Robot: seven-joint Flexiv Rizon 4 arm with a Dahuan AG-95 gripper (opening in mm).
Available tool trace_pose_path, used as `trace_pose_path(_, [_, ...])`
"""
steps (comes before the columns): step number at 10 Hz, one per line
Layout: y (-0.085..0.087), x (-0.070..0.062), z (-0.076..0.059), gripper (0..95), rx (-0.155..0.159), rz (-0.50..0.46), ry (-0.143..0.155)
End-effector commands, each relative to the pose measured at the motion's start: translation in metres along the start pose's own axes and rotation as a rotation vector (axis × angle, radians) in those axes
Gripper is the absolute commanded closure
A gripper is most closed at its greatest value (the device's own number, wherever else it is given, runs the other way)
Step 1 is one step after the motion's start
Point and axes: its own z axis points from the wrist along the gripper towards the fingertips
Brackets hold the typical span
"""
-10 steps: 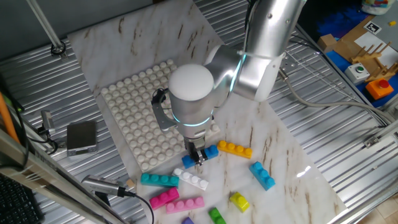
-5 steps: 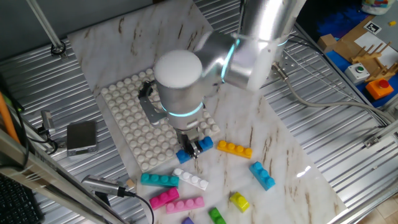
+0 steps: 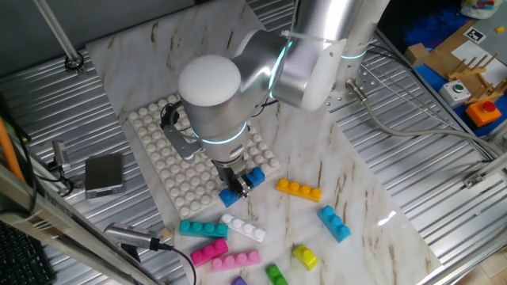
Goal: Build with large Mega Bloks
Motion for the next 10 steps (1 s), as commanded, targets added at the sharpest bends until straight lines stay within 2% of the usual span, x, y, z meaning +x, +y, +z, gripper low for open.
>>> trace_pose_path(1, [0.0, 0.001, -0.001, 95.0, 0.008, 0.019, 0.017])
trace_pose_path(4, [0.0, 0.001, -0.001, 95.0, 0.012, 0.062, 0.002])
trace_pose_path(7, [0.0, 0.0, -0.001, 95.0, 0.01, 0.114, -0.034])
trace_pose_path(8, [-0.009, -0.001, -0.004, 95.0, 0.009, 0.129, -0.046])
trace_pose_path(10, [-0.038, -0.004, -0.013, 95.0, 0.011, 0.135, -0.046])
